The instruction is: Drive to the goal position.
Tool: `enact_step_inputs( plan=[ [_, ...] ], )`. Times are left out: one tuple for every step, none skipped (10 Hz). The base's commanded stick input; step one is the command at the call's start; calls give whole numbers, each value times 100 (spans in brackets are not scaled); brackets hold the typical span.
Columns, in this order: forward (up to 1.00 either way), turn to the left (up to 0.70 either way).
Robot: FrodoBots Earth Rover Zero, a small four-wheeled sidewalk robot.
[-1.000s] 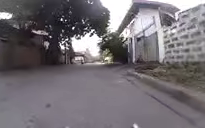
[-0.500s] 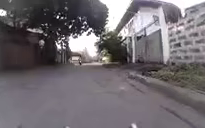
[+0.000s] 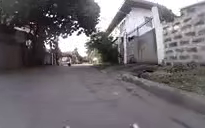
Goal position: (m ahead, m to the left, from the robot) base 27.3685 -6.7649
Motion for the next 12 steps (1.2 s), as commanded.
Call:
enact_step_inputs(
  plan=[
    [100,0],
    [100,0],
    [100,0],
    [100,0],
    [100,1],
    [100,10],
    [100,39],
    [100,40],
    [100,40],
    [100,0],
    [100,0],
    [100,0]
  ],
)
